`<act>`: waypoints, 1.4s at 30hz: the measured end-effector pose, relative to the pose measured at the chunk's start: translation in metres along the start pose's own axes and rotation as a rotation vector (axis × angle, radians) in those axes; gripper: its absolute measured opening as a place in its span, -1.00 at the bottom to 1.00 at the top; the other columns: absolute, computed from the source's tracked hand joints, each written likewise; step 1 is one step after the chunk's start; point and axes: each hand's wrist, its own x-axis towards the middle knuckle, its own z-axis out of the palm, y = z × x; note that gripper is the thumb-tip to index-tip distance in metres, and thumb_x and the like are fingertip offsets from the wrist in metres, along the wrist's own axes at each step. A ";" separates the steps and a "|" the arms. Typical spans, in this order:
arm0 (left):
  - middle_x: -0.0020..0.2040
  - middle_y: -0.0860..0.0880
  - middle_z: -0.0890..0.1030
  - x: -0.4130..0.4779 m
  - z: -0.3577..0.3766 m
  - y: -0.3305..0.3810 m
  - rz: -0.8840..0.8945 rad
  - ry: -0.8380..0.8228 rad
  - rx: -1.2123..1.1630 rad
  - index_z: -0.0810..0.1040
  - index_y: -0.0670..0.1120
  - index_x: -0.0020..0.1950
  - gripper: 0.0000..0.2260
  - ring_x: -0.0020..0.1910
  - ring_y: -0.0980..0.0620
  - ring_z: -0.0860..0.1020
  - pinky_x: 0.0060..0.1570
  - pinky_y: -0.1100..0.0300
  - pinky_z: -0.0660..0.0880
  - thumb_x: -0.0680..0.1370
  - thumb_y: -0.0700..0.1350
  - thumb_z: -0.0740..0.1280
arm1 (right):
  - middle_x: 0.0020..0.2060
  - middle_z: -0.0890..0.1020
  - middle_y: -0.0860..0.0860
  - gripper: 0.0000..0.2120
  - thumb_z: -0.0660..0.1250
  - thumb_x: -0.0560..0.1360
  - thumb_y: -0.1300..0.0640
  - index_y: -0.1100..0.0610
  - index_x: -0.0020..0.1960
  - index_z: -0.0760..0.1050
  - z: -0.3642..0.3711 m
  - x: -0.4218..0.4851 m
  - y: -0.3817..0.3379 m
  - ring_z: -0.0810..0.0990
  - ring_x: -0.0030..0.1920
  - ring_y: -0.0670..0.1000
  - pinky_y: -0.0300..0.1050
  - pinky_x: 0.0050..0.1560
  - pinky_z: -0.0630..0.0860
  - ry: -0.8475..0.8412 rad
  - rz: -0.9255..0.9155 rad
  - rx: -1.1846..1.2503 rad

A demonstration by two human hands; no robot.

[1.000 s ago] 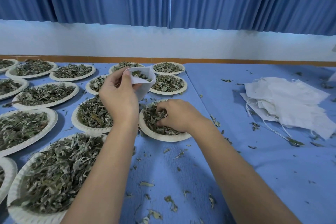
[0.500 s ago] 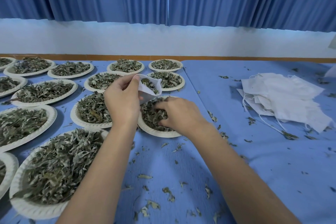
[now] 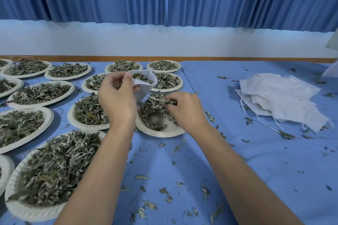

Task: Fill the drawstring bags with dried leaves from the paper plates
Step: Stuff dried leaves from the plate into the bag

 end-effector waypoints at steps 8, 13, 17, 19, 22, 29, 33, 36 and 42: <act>-0.16 0.02 0.54 -0.001 0.002 -0.003 -0.061 0.004 -0.082 0.52 -0.04 -0.19 -0.86 -0.24 0.15 0.58 -0.23 0.36 0.54 0.55 -0.20 0.36 | 0.17 0.57 0.06 -0.70 0.25 0.54 0.17 0.05 0.26 0.51 0.010 -0.006 0.002 0.50 0.16 0.11 -0.04 0.04 0.47 -0.214 -0.051 -0.140; -0.18 -0.01 0.57 0.001 0.003 -0.005 -0.134 0.010 -0.092 0.52 -0.05 -0.21 -0.84 -0.21 0.12 0.57 -0.20 0.34 0.55 0.52 -0.25 0.38 | 0.24 0.48 -0.07 -0.65 0.22 0.47 -0.01 -0.08 0.24 0.50 0.009 -0.009 -0.007 0.42 0.24 0.03 -0.13 -0.06 0.31 -0.248 -0.091 -0.181; -0.19 0.00 0.57 0.002 0.002 -0.007 -0.099 -0.010 0.016 0.56 -0.04 -0.15 -0.83 -0.26 0.19 0.57 -0.23 0.32 0.55 0.50 -0.31 0.34 | 0.35 0.41 -0.07 -0.54 0.20 0.49 -0.21 -0.17 0.37 0.37 0.004 -0.012 -0.012 0.41 0.29 0.04 -0.02 0.07 0.46 -0.047 -0.115 -0.315; -0.23 0.06 0.56 0.000 0.001 -0.007 -0.047 -0.035 0.096 0.60 0.01 -0.08 -0.77 -0.35 0.30 0.57 -0.28 0.37 0.54 0.50 -0.31 0.29 | 0.30 0.44 -0.01 -0.47 0.20 0.47 -0.30 -0.14 0.38 0.36 0.006 -0.013 -0.017 0.44 0.25 0.10 0.00 0.02 0.46 -0.019 -0.072 -0.413; -0.19 0.12 0.61 -0.003 0.001 -0.007 -0.004 -0.067 0.213 0.66 -0.01 0.01 -0.76 -0.34 0.36 0.56 -0.21 0.41 0.53 0.51 -0.27 0.26 | 0.18 0.51 0.07 -0.48 0.26 0.45 -0.31 -0.03 0.28 0.48 0.015 -0.016 -0.022 0.50 0.16 0.16 -0.03 -0.03 0.43 -0.142 0.031 -0.411; -0.12 -0.03 0.60 -0.002 0.003 -0.008 0.132 -0.084 0.423 0.69 -0.08 -0.02 -0.87 -0.06 -0.05 0.59 0.02 0.19 0.45 0.52 -0.13 0.37 | -0.20 0.60 0.12 -0.86 0.26 0.48 0.25 0.16 -0.04 0.58 0.017 -0.021 -0.022 0.57 -0.09 0.19 -0.12 -0.25 0.38 -0.150 0.025 -0.380; -0.09 -0.07 0.65 0.003 0.009 -0.010 0.040 -0.071 0.366 0.69 -0.07 -0.05 -0.88 -0.11 -0.03 0.62 0.01 0.08 0.53 0.50 -0.10 0.38 | -0.17 0.63 0.15 -0.79 0.23 0.47 0.28 0.14 -0.01 0.61 0.014 -0.019 -0.019 0.56 -0.07 0.19 -0.04 -0.20 0.48 -0.112 0.056 -0.275; -0.35 0.11 0.57 0.002 0.015 -0.010 -0.010 -0.038 0.325 0.69 -0.11 -0.09 -0.90 -0.37 0.11 0.53 -0.15 0.10 0.58 0.50 -0.15 0.38 | -0.09 0.68 0.11 -0.79 0.30 0.49 0.23 0.09 0.06 0.65 0.007 -0.014 -0.012 0.59 -0.11 0.12 -0.03 -0.09 0.52 -0.010 0.102 -0.102; -0.26 0.02 0.58 0.004 0.021 -0.013 -0.014 -0.052 0.369 0.62 -0.07 -0.24 -0.87 -0.01 -0.11 0.59 0.03 0.00 0.52 0.51 -0.18 0.36 | -0.15 0.71 0.04 -0.77 0.36 0.48 0.28 0.11 0.10 0.65 0.000 -0.009 0.004 0.38 -0.63 -0.19 -0.42 -0.57 0.25 0.083 0.195 0.340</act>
